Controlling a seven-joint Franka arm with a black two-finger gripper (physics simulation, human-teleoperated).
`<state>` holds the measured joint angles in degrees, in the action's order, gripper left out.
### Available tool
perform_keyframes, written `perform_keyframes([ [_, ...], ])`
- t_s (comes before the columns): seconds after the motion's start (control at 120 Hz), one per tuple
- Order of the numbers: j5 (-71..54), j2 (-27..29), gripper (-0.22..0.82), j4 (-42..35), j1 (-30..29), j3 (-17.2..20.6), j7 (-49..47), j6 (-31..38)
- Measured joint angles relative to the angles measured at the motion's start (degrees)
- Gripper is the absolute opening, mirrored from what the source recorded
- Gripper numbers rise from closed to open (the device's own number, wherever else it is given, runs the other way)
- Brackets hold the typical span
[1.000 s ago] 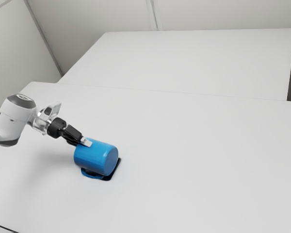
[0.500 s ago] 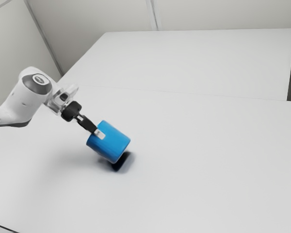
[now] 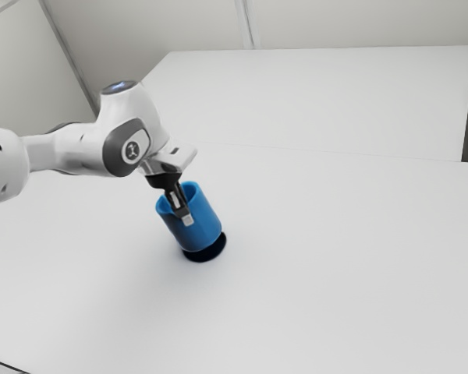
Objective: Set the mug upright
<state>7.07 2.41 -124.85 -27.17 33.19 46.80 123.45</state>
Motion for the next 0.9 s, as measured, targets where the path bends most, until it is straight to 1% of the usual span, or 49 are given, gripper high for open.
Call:
perform_keyframes([
  [0.058, -1.26, 1.46, -0.18, -1.62, -0.37, 0.75, -2.69, 1.06],
  [0.158, -2.47, 3.98, -0.18, -4.0, -3.28, 1.88, -6.84, 2.37],
  [0.242, -2.97, 6.11, -0.18, -6.07, -3.56, 2.68, -9.92, 3.06],
  [0.458, -3.47, 6.94, -0.18, -7.83, -3.51, 3.64, -16.3, 4.14],
  [0.617, -2.74, 6.9, 0.17, -8.14, -3.55, 3.76, -19.0, 4.09],
  [0.683, -2.56, 7.09, 0.29, -8.12, -3.56, 3.88, -19.85, 3.88],
  [0.783, -2.43, 7.85, 0.41, -7.59, -3.58, 4.13, -20.86, 2.96],
  [0.9, -1.89, 8.79, 0.49, -5.97, -3.61, 4.21, -21.74, 0.96],
])
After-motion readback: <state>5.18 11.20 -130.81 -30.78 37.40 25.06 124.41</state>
